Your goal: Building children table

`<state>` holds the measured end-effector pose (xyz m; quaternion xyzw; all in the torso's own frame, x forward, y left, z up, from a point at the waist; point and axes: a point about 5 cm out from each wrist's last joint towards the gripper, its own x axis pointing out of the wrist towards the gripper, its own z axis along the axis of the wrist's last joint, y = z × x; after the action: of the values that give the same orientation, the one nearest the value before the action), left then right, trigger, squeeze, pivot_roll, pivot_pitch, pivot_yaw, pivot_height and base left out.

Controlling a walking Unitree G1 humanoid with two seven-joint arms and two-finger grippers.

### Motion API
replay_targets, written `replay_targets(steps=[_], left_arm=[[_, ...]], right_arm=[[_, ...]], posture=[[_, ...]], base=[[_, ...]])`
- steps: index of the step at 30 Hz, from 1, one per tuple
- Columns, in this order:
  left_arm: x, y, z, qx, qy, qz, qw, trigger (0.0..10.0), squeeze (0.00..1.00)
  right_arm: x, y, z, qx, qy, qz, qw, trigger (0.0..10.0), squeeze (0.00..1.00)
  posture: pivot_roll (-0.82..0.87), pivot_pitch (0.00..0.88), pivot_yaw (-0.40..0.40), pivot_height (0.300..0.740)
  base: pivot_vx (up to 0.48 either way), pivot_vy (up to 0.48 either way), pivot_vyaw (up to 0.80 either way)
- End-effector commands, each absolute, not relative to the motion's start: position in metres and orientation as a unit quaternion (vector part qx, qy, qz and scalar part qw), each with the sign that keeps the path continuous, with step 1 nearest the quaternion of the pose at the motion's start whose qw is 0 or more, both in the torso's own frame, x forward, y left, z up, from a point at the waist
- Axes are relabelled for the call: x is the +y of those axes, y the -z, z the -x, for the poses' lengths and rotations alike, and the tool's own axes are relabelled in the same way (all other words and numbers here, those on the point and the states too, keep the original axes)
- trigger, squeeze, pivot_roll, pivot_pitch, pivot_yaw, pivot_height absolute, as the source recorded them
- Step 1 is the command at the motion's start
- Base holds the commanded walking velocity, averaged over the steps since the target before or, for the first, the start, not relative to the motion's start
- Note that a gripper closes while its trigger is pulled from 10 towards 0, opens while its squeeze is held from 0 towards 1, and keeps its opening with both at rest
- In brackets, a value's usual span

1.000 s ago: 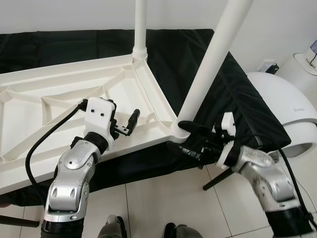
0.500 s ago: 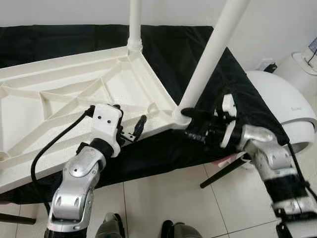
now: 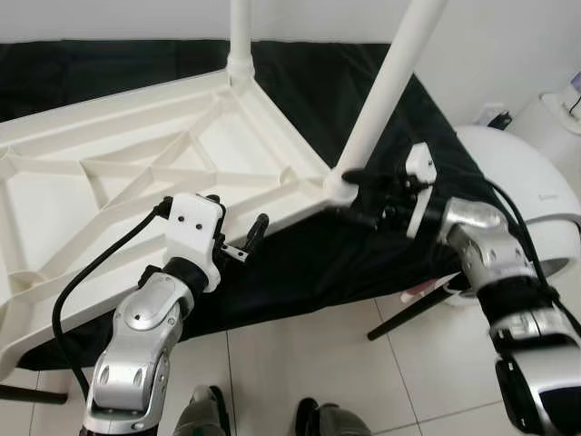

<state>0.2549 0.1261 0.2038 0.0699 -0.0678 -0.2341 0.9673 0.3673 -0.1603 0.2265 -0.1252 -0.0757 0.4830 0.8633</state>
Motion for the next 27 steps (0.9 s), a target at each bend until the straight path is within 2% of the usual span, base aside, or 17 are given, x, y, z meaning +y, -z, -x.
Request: replay_targets(steps=[1,2,6,7,9,14,18,20,23,24,27], left_arm=[[0.124,-0.206,-0.253,-0.068,0.229,-0.069,0.969,10.0,0.00],[0.123,-0.207,-0.252,-0.070,0.235,-0.063,0.968,10.0,0.00],[0.121,-0.207,-0.251,-0.068,0.239,-0.064,0.967,10.0,0.00],[0.121,-0.207,-0.251,-0.067,0.241,-0.060,0.966,10.0,0.00],[0.120,-0.209,-0.251,-0.069,0.245,-0.066,0.965,10.0,0.00],[0.121,-0.212,-0.252,-0.074,0.249,-0.066,0.963,10.0,0.00],[0.122,-0.212,-0.252,-0.071,0.247,-0.060,0.965,10.0,0.00],[0.120,-0.213,-0.250,-0.075,0.258,-0.067,0.961,10.0,0.00],[0.120,-0.213,-0.250,-0.075,0.259,-0.067,0.961,10.0,0.00],[0.120,-0.214,-0.249,-0.077,0.264,-0.065,0.959,10.0,0.00],[0.122,-0.216,-0.250,-0.080,0.274,-0.071,0.956,10.0,0.00]], right_arm=[[-0.176,-0.224,-0.372,-0.074,-0.442,0.120,0.886,10.0,0.00],[-0.181,-0.231,-0.377,-0.089,-0.416,0.123,0.896,10.0,0.00],[-0.186,-0.238,-0.381,-0.101,-0.390,0.120,0.907,10.0,0.00],[-0.189,-0.242,-0.384,-0.108,-0.372,0.122,0.914,10.0,0.00],[-0.197,-0.254,-0.389,-0.126,-0.328,0.116,0.929,10.0,0.00],[-0.206,-0.268,-0.395,-0.159,-0.273,0.104,0.943,10.0,0.00],[-0.204,-0.268,-0.395,-0.166,-0.276,0.086,0.943,10.0,0.00],[-0.191,-0.262,-0.392,-0.181,-0.315,0.055,0.930,10.0,0.00],[-0.187,-0.260,-0.391,-0.185,-0.326,0.050,0.926,10.0,0.00],[-0.181,-0.258,-0.388,-0.192,-0.340,0.040,0.920,10.0,0.00],[-0.166,-0.257,-0.380,-0.223,-0.355,0.017,0.908,10.0,0.00]], posture=[[0.07,0.272,-0.080,0.740],[0.06,0.260,-0.073,0.740],[0.07,0.277,-0.069,0.740],[0.06,0.254,-0.065,0.740],[0.06,0.277,-0.061,0.740],[0.07,0.271,-0.058,0.740],[0.07,0.273,-0.058,0.740],[0.08,0.275,-0.058,0.740],[0.08,0.272,-0.059,0.740],[0.08,0.252,-0.058,0.740],[0.07,0.272,-0.053,0.740]], base=[[0.000,0.000,0.00],[0.000,0.000,0.00],[0.000,0.000,0.00],[0.000,0.000,0.00],[0.000,0.000,0.00],[0.000,0.000,0.00],[0.000,0.000,0.00],[0.000,0.000,0.00],[0.000,0.000,0.00],[0.000,0.000,0.00],[0.000,0.000,0.00]])
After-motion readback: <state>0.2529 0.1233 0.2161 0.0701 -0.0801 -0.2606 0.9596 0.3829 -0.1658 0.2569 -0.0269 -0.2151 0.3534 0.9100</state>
